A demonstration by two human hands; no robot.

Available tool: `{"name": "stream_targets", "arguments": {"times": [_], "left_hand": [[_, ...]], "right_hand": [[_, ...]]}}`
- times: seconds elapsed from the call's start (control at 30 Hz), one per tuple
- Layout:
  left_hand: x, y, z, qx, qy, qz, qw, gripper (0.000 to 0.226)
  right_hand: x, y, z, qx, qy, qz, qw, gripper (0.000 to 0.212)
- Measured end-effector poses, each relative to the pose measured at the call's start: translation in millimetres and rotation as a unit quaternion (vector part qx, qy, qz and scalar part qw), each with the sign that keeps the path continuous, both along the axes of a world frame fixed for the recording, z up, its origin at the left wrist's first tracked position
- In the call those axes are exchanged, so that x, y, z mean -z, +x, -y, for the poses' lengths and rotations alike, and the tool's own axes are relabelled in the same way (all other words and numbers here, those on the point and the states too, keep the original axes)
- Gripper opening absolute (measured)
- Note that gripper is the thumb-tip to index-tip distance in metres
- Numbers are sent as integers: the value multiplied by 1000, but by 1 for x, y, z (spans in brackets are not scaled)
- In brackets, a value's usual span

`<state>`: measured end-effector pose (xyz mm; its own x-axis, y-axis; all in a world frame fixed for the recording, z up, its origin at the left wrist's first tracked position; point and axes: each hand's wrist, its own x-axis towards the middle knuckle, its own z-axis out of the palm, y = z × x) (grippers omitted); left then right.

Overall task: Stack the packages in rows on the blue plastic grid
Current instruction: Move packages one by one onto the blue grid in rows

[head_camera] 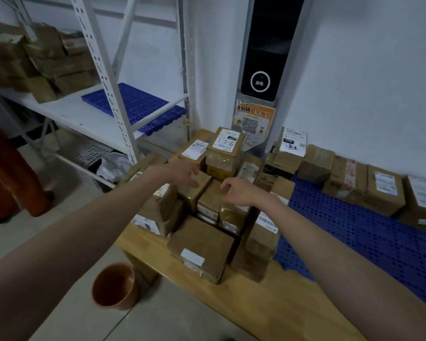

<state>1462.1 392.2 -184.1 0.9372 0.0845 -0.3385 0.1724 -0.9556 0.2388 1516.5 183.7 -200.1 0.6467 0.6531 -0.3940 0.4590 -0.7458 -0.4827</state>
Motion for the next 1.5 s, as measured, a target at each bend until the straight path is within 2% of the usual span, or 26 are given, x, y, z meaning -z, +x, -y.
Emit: {"name": "stream_targets", "arguments": {"times": [0.17, 0.23, 0.43, 0.63, 0.73, 0.97, 1.07, 1.27, 1.37, 1.5], "left_hand": [[-3, -3, -48, -19, 26, -6, 999, 51], [-1, -7, -65, -42, 24, -12, 999, 52], [16, -39, -120, -122, 28, -54, 991, 69], [33, -53, -154, -168, 41, -44, 984, 90], [44, -53, -165, -161, 38, -69, 984, 102], [68, -49, -187, -130, -2, -118, 984, 116], [77, -49, -194, -120, -24, -114, 986, 128], [90, -54, -198, -75, -69, -65, 993, 122], [87, -52, -194, -40, -117, -36, 992, 120], [73, -44, -171, 27, -189, -9, 982, 133]], "right_hand": [[6, 2, -36, -6, 47, -35, 998, 34], [13, 0, -51, -3, 67, -51, 996, 38], [45, -11, -93, -10, 94, -117, 989, 51], [64, -14, -113, 4, 74, -157, 985, 56], [72, -18, -123, 22, 71, -164, 984, 66], [84, -40, -152, 93, 59, -166, 980, 100], [86, -54, -166, 139, 66, -150, 977, 98], [86, -79, -180, 229, 96, -118, 961, 81], [74, -89, -169, 264, 111, -100, 953, 85], [51, -106, -135, 321, 174, -59, 929, 74]]}}
